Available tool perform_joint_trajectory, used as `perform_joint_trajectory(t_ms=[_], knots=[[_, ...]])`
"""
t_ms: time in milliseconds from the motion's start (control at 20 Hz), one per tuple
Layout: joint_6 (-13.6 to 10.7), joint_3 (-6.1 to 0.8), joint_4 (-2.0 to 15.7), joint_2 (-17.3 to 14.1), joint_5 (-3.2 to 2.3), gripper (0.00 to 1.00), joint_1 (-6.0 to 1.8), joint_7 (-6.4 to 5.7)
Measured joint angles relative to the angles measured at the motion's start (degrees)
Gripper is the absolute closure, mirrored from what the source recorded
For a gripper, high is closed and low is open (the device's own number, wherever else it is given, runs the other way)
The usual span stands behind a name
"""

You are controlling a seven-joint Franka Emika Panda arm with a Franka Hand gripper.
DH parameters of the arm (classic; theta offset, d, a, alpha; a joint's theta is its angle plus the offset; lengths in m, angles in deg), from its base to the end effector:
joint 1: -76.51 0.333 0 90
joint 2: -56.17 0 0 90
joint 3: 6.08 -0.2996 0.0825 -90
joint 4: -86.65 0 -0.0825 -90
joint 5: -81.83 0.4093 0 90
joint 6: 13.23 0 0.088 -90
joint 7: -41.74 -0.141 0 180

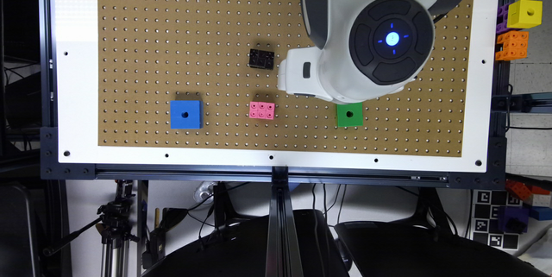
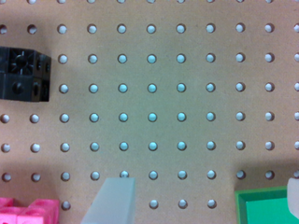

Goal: Pick up green block.

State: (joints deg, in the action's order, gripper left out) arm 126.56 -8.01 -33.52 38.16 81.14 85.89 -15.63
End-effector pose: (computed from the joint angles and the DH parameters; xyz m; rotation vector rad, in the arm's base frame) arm 0.5858 0.1172 0.2040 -2.8789 1.2114 -0.0343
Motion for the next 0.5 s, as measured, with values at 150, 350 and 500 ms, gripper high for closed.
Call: perform_joint_trajectory(t_ms=[150,350,500], knots=[[-0.02,-0.09,-0.03,0.00,0.00,0.00,0.04,0.06],[0.03,-1.26,0.55,-0.03,0.10,0.00,0.07,-0.11],[0.04,-2.49,2.62,-1.12,0.13,0.00,0.20,-0.83]])
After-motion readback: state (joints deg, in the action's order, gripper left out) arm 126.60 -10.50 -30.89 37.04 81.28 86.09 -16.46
